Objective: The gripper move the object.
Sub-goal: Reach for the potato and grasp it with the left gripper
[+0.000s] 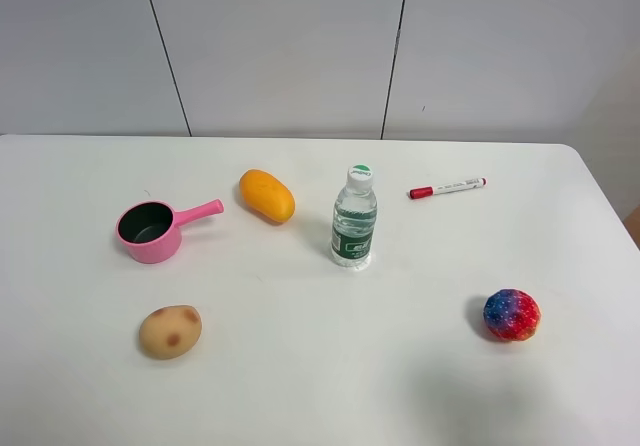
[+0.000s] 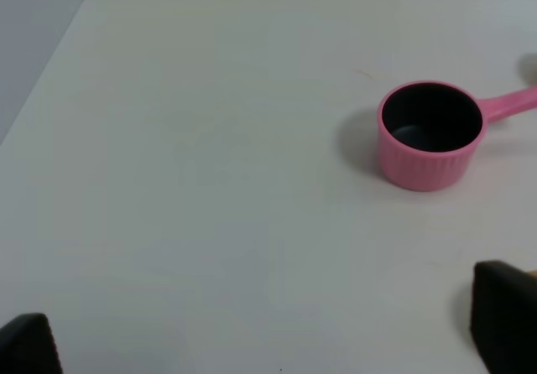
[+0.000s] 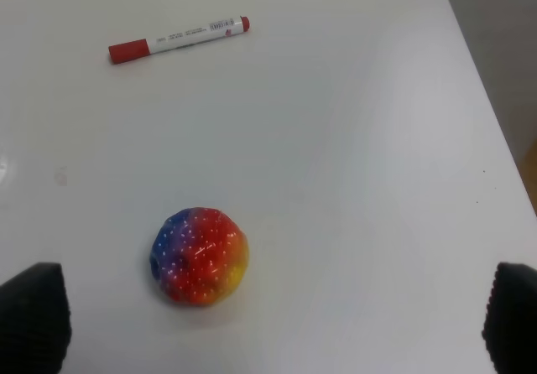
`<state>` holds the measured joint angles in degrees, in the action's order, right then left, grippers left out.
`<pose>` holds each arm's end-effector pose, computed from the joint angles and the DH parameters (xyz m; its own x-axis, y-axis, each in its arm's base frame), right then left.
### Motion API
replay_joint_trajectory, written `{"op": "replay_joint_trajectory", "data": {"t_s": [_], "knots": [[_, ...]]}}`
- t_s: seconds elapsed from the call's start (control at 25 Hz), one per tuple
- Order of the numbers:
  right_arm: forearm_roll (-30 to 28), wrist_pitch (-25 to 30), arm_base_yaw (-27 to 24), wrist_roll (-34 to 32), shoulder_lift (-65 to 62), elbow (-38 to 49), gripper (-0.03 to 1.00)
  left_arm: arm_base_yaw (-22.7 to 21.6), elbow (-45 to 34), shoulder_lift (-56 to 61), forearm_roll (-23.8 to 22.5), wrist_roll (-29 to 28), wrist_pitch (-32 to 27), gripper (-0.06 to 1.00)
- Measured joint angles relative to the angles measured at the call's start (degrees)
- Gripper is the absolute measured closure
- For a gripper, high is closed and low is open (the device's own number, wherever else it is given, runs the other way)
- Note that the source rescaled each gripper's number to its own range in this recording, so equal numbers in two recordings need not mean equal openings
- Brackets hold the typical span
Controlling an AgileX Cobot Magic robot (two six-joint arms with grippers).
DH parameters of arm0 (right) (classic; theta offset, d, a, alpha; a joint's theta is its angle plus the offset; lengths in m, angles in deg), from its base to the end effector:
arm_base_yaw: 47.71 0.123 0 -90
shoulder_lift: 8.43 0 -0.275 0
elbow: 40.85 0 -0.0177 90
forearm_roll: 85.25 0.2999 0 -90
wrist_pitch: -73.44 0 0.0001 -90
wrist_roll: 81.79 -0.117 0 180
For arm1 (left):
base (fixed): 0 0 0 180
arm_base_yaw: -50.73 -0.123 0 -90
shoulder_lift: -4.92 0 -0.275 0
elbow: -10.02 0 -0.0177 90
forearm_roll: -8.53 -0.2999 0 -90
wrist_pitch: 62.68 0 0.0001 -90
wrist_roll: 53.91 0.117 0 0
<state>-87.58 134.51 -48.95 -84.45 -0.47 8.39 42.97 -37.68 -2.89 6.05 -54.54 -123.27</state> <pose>0.0730 -0.0057 0.2830 -0.4716 0.0369 -0.8810 0.0656 0.9978 0.0067 0.0685 0.0138 0.2933 -0.4373 -0.0492 -0.8980 -0.1640 0.9861 0.0258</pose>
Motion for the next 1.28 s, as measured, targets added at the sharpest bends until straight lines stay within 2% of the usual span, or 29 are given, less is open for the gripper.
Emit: {"op": "replay_joint_trajectory", "data": {"t_s": [1.28], "knots": [[0.00,0.00,0.00,0.00,0.00,0.00,-0.03,0.00,0.00,0.00,0.00,0.01,0.00,-0.05]]}}
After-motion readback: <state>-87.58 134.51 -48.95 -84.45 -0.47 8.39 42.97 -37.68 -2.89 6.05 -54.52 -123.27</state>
